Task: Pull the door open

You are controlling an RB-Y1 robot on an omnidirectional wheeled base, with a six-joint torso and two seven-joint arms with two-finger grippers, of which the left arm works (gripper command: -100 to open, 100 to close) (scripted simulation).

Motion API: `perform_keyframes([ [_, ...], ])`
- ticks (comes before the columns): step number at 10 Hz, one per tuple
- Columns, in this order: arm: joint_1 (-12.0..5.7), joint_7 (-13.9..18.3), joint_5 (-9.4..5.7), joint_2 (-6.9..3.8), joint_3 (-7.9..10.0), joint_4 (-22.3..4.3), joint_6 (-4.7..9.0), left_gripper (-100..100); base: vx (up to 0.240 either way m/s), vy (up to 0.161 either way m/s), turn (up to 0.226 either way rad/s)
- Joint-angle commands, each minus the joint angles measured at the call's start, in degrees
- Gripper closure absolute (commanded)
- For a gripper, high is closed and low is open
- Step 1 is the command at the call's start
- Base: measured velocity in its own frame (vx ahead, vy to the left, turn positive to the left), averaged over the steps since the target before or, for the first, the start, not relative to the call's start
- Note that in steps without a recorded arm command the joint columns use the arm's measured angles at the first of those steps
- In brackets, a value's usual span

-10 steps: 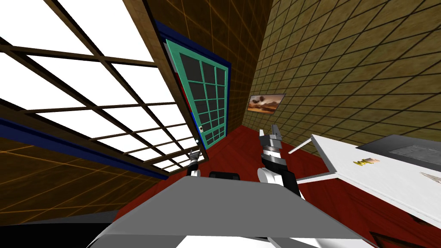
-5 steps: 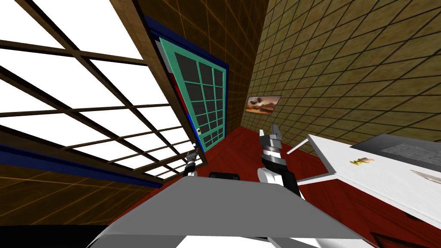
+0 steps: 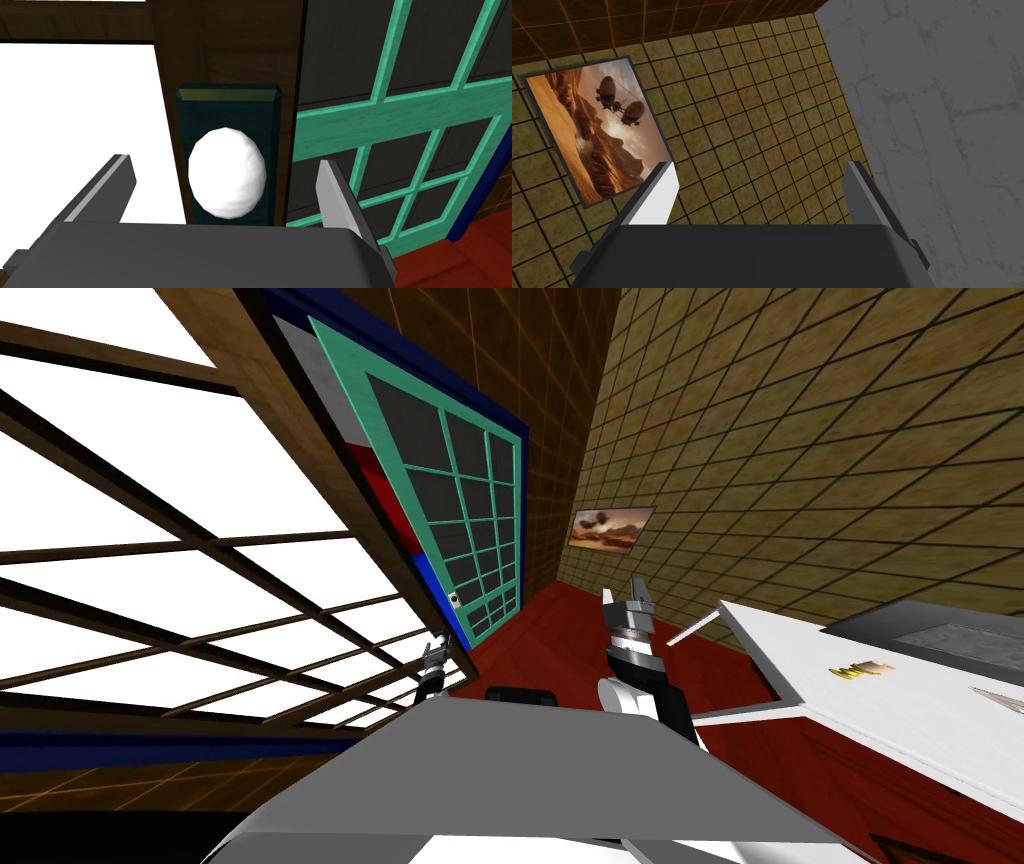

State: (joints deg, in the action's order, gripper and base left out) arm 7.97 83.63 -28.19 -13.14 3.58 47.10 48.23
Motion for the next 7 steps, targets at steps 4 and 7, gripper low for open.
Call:
perform_keyframes([
  [4,0.0,0.0,0.0,0.0,0.0,0.0,0.0,100,0.004,0.003,-0.001],
  [7,0.0,0.0,0.0,0.0,0.0,0.0,0.0,100,-0.007,-0.002,-0.001],
])
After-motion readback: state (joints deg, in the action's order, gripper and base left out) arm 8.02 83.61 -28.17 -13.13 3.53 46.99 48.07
